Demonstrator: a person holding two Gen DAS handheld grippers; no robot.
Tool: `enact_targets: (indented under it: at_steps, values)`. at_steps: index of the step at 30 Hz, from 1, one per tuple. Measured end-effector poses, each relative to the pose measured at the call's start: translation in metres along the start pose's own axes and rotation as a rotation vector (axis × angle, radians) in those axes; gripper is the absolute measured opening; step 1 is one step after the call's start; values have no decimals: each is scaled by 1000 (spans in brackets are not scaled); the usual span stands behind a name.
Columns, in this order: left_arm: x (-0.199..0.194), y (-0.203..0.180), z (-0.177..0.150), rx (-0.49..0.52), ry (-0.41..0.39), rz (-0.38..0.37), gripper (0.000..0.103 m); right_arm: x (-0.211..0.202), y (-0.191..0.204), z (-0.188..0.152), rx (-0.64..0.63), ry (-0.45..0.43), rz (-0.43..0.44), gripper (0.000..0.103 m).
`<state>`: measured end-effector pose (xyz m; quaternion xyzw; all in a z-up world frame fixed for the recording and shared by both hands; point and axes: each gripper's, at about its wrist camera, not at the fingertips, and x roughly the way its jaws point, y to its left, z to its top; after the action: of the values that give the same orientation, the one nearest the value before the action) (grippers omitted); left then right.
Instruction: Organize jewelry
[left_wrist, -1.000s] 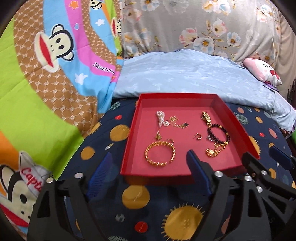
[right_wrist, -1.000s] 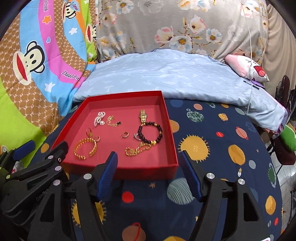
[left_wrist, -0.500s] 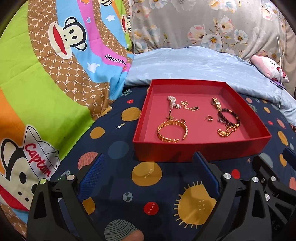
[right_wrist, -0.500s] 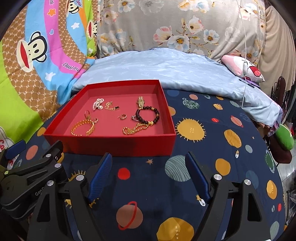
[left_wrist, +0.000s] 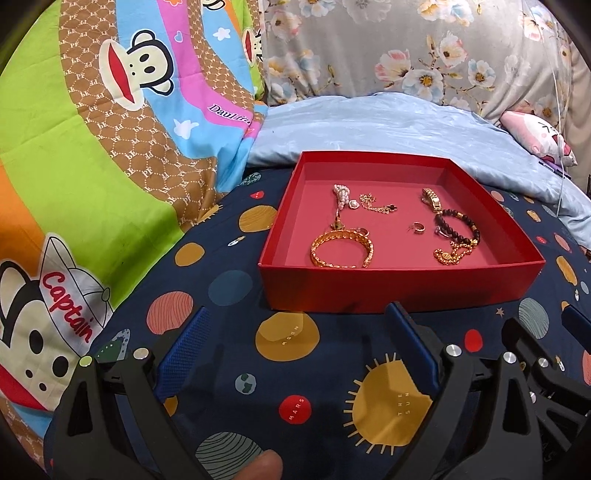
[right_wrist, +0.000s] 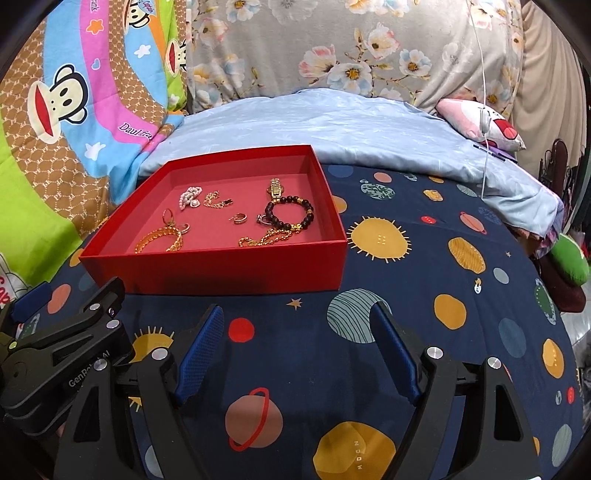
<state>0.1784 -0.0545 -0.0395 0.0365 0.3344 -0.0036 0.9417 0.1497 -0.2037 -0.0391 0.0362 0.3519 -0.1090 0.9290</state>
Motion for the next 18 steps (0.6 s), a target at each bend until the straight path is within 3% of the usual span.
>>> enact_targets:
  at_steps: [18]
  values:
    - [0,-2,-2,3,5,20,92,2,0,-1,4,3,-20,80]
